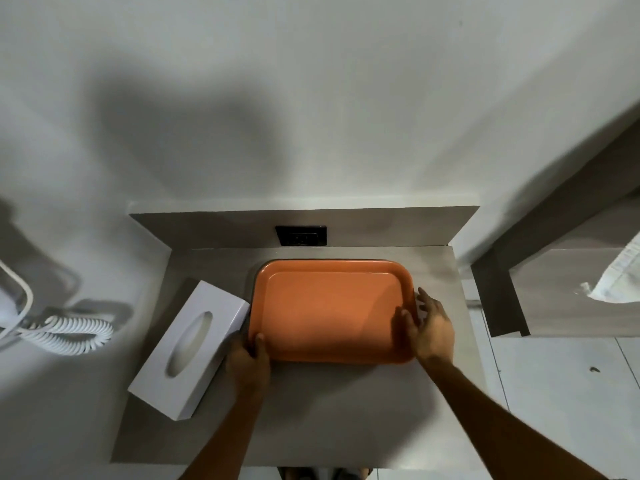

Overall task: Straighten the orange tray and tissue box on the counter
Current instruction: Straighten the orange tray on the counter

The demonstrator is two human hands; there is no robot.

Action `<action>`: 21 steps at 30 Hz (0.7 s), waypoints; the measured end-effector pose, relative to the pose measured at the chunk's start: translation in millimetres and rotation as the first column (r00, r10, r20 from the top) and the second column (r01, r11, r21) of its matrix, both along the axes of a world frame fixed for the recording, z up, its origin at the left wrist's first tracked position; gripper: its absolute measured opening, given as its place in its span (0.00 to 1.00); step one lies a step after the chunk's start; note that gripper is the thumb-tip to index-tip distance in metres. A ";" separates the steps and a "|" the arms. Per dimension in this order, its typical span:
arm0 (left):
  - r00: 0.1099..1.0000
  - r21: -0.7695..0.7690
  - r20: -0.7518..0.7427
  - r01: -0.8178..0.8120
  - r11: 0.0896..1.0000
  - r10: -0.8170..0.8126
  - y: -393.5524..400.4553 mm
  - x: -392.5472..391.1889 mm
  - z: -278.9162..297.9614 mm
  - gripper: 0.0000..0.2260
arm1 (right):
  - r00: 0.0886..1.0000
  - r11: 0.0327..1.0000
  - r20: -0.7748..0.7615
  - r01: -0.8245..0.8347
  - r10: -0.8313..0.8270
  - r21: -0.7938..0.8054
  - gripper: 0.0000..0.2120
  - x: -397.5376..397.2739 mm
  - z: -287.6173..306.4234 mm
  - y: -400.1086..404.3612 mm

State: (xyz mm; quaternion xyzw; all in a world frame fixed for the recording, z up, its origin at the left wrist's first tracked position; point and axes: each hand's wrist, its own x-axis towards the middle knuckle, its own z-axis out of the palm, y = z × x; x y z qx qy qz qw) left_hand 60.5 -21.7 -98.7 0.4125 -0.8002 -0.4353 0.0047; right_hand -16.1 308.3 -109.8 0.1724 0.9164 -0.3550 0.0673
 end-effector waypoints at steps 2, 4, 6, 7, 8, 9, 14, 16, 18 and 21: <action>1.000 0.005 0.011 -0.009 1.000 0.009 11.4 13.6 0.6 0.23 | 0.981 0.983 -0.112 -0.144 0.156 0.110 0.34 24.5 -3.9 -10.0; 0.998 -0.067 0.042 0.058 0.996 -0.055 24.2 35.1 -2.2 0.36 | 0.889 0.904 -0.198 -0.374 0.413 0.206 0.37 54.7 -12.5 -21.8; 0.967 -0.203 0.120 0.246 0.948 -0.225 31.5 55.9 -6.6 0.45 | 0.736 0.767 -0.221 -0.595 0.640 0.239 0.37 86.7 -28.4 -33.2; 0.922 -0.268 0.161 0.385 0.883 -0.353 32.1 65.1 -10.5 0.46 | 0.666 0.699 -0.216 -0.664 0.714 0.264 0.37 102.1 -38.1 -38.0; 0.858 -0.324 0.185 0.514 0.794 -0.480 30.7 72.2 -15.1 0.45 | 0.620 0.649 -0.197 -0.700 0.760 0.298 0.36 115.7 -47.3 -41.8; 0.785 -0.374 0.194 0.613 0.696 -0.588 27.4 77.2 -20.2 0.43 | 0.606 0.623 -0.167 -0.709 0.778 0.331 0.36 126.3 -54.2 -45.0; 0.543 -0.473 0.196 0.782 0.407 -0.816 15.6 79.9 -41.9 0.36 | 0.681 0.649 -0.073 -0.652 0.729 0.392 0.37 141.5 -61.8 -50.0; 0.494 -0.483 0.213 0.803 0.348 -0.843 13.4 79.6 -48.3 0.37 | 0.677 0.633 -0.052 -0.654 0.734 0.414 0.37 141.2 -64.0 -45.6; 0.461 -0.469 0.243 0.826 0.312 -0.854 11.0 80.0 -52.7 0.39 | 0.679 0.622 -0.023 -0.657 0.733 0.427 0.37 141.2 -64.1 -41.3; 0.435 -0.480 0.281 0.836 0.267 -0.855 7.3 78.6 -58.1 0.39 | 0.679 0.605 0.021 -0.667 0.734 0.435 0.37 141.3 -61.2 -39.7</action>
